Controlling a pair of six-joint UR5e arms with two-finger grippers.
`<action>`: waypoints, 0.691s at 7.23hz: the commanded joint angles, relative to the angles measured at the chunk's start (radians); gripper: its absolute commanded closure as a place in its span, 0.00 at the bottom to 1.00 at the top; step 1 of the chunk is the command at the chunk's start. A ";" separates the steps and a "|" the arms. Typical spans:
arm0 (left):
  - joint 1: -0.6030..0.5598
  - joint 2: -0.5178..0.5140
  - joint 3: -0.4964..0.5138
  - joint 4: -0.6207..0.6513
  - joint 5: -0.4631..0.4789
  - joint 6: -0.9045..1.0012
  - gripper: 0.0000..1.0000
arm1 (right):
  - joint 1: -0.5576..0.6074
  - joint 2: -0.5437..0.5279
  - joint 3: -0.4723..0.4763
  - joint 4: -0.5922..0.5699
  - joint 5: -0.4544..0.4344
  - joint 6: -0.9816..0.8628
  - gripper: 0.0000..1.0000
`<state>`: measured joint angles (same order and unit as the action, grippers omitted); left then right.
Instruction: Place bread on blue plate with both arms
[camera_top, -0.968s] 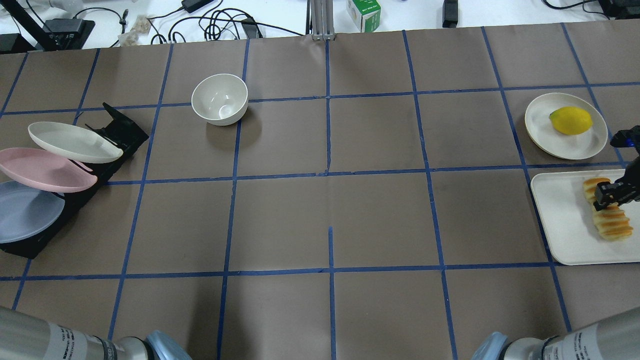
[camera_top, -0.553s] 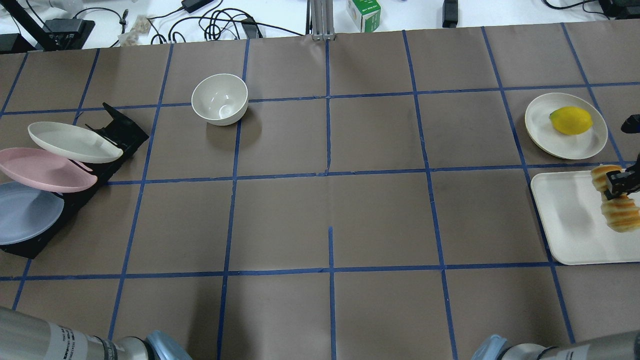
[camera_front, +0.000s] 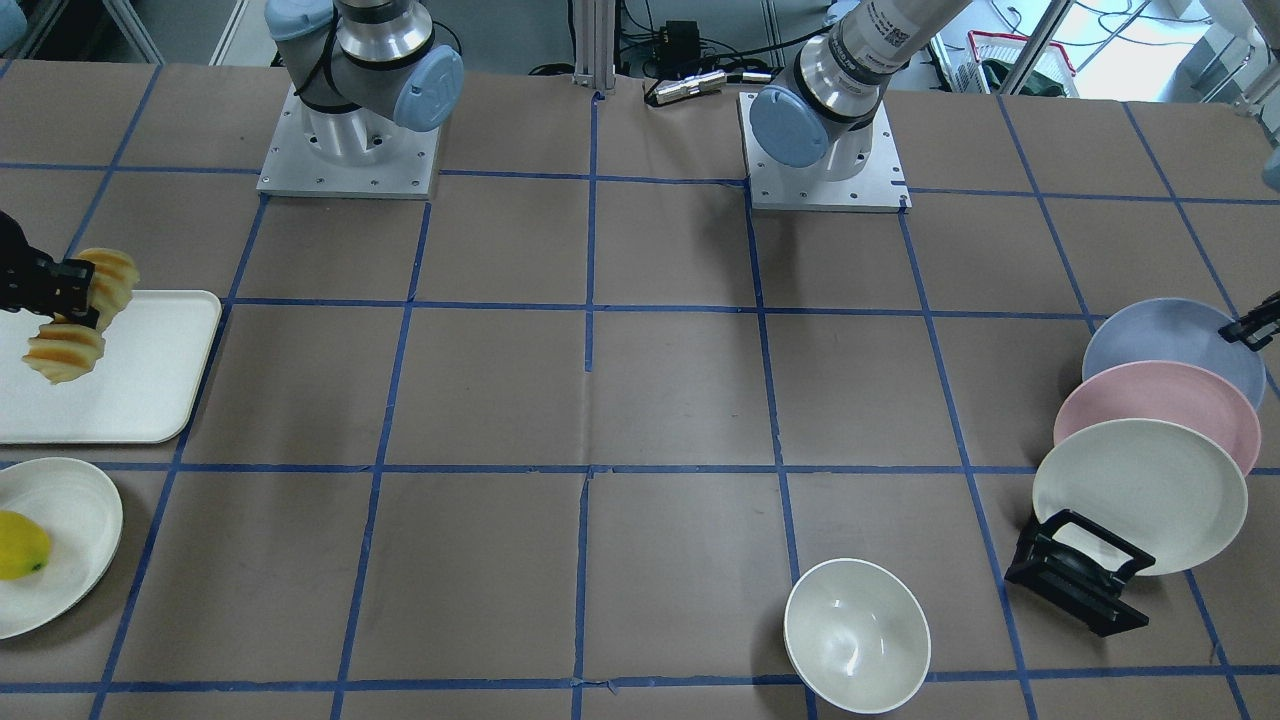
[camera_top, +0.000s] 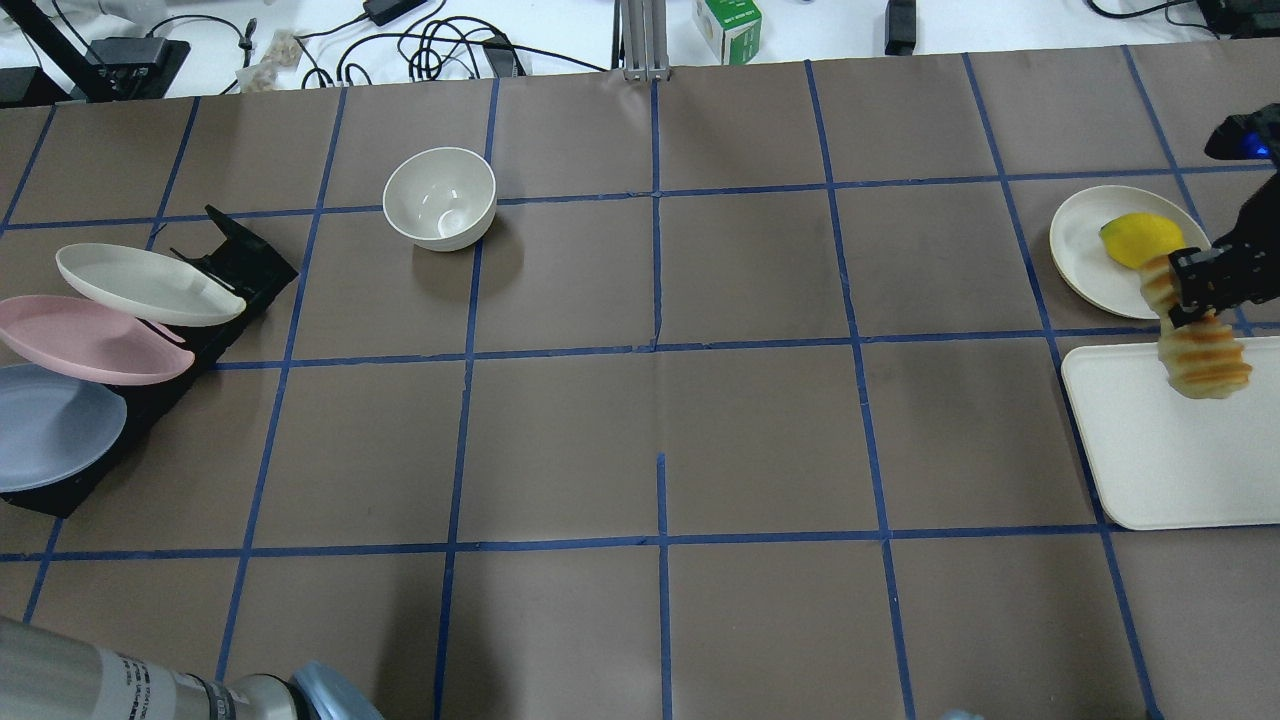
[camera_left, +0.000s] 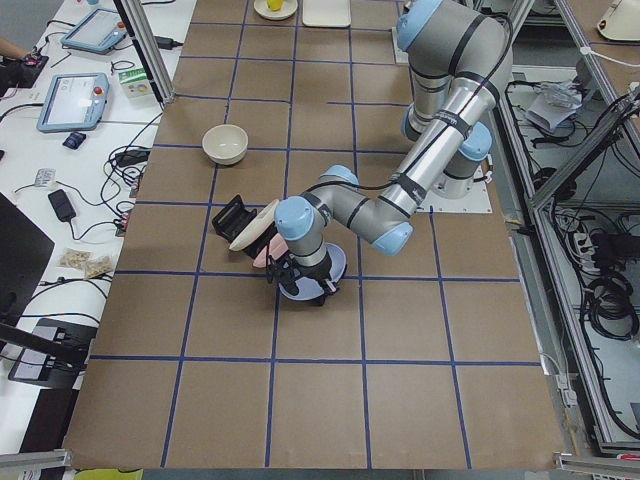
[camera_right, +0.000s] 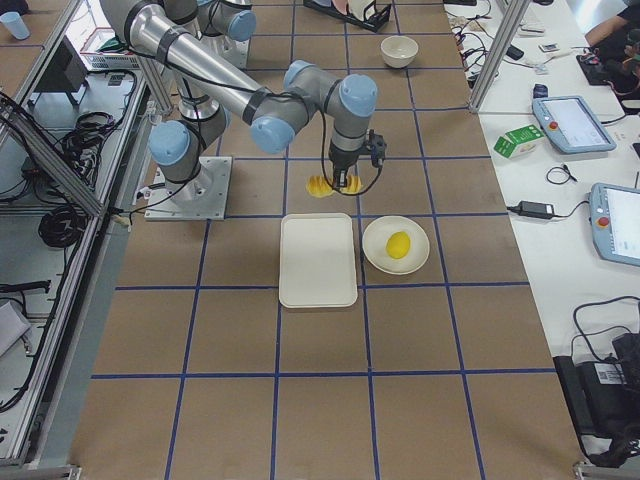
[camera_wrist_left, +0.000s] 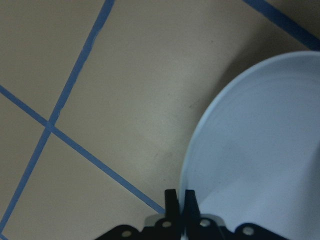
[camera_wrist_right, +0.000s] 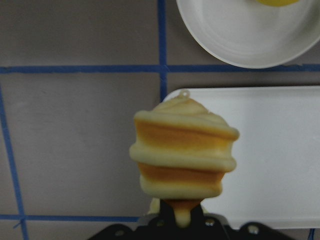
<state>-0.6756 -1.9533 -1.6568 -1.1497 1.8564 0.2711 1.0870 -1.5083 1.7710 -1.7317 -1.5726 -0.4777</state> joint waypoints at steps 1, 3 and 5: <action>0.001 0.055 0.018 -0.081 0.012 0.007 1.00 | 0.150 -0.004 -0.090 0.102 0.042 0.190 1.00; -0.002 0.135 0.090 -0.296 0.075 0.007 1.00 | 0.171 -0.007 -0.091 0.141 0.051 0.192 1.00; -0.007 0.229 0.080 -0.487 0.075 0.007 1.00 | 0.179 -0.016 -0.085 0.141 0.052 0.192 1.00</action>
<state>-0.6786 -1.7827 -1.5745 -1.5128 1.9274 0.2776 1.2599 -1.5182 1.6833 -1.5925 -1.5222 -0.2865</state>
